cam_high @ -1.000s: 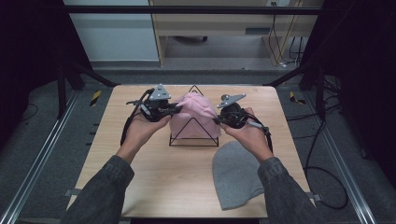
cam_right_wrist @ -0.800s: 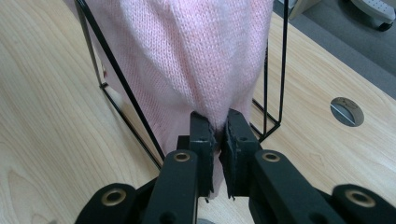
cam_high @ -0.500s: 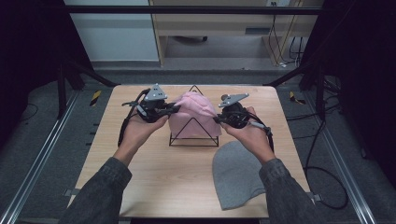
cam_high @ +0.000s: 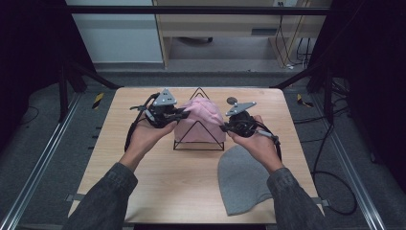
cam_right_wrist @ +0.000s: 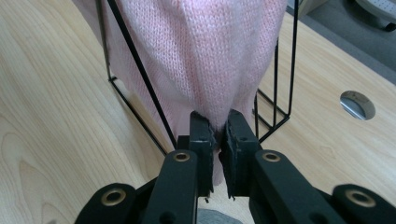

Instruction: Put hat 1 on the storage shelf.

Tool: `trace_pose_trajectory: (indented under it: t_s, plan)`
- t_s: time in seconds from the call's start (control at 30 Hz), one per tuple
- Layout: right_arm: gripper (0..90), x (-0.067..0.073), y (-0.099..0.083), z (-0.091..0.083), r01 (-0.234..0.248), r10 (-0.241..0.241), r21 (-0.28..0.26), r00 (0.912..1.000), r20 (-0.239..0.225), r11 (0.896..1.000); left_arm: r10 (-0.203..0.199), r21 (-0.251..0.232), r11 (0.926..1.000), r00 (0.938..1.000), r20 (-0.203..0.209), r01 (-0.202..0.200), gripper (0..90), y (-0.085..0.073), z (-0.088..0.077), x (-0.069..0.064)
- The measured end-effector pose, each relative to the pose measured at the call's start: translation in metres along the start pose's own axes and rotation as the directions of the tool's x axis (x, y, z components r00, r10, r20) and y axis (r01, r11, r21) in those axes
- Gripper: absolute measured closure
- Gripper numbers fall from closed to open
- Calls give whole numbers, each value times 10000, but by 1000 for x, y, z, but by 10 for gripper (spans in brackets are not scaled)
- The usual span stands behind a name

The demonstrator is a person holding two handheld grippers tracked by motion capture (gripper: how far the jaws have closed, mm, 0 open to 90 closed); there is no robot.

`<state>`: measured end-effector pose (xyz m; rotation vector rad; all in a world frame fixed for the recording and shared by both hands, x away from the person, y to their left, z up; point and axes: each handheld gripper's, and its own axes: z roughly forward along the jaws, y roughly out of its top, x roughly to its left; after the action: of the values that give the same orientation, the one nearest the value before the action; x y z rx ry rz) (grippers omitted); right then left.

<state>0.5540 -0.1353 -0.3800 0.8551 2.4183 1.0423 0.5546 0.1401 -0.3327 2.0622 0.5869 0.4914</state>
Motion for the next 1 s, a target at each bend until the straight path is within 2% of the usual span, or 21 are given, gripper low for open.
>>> trace_pose_trajectory:
  t_s: [0.27, 0.47, 0.83, 0.9, 1.0]
  plan:
    - [836, 2, -3, 11, 116, -117, 340, 9999, 23, 9994, -168, 147, 9997, 9998, -72, 169, 808, -10, 9, 5]
    - [835, 2, -5, 18, 165, -169, 643, 9998, 57, 9978, 3, 291, 9996, 10000, -67, -1, 801, -15, 12, 4]
    - [829, 2, -8, 21, 51, -51, 716, 10000, -9, 9974, 29, 433, 9991, 10000, -41, -27, 792, -15, 13, 2]
    - [809, 2, -9, 21, 79, -78, 683, 10000, -18, 9976, -53, 400, 9992, 10000, -60, 55, 777, -15, 13, 1]
    - [718, 3, -9, 19, 40, -42, 634, 10000, 23, 9980, -223, 386, 9990, 9997, -98, 227, 698, -16, 12, 0]
